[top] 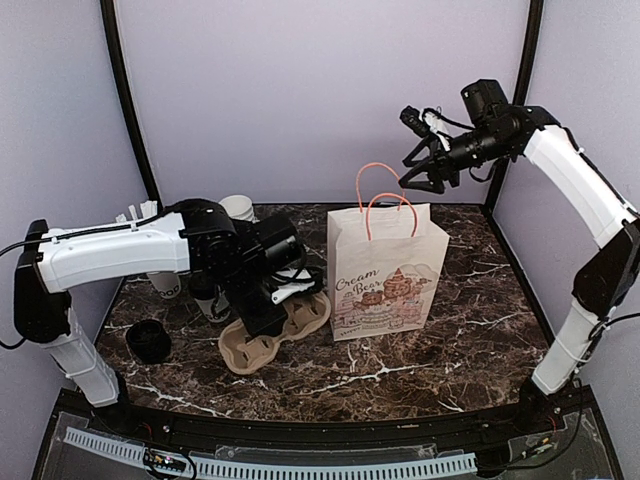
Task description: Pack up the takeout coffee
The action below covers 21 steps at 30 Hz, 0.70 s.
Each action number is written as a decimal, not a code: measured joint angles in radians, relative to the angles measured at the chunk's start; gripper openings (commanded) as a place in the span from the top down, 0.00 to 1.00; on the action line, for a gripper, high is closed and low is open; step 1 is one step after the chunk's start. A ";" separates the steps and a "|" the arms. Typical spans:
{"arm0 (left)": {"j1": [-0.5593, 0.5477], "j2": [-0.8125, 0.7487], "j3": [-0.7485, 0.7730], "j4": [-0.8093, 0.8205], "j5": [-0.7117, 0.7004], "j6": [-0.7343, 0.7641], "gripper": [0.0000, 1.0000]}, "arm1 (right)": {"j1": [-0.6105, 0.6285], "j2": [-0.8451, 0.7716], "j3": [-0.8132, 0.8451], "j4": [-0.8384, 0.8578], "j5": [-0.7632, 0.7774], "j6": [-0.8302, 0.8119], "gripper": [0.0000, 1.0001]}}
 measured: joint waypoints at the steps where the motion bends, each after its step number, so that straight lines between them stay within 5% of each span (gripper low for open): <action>1: 0.000 -0.014 0.005 0.000 0.003 0.000 0.88 | 0.002 0.017 0.015 -0.011 -0.011 -0.013 0.30; 9: 0.000 -0.089 0.113 -0.051 0.006 -0.003 0.88 | 0.036 0.138 0.067 -0.108 -0.036 -0.101 0.39; 12: 0.003 -0.107 0.187 -0.084 -0.005 0.001 0.88 | 0.044 0.186 0.100 -0.142 -0.031 -0.111 0.49; 17: 0.011 -0.119 0.319 -0.119 -0.029 0.025 0.88 | 0.046 0.245 0.161 -0.193 -0.024 -0.122 0.81; 21: 0.024 -0.120 0.406 -0.118 -0.042 0.053 0.87 | 0.046 0.260 0.184 -0.229 -0.018 -0.135 0.95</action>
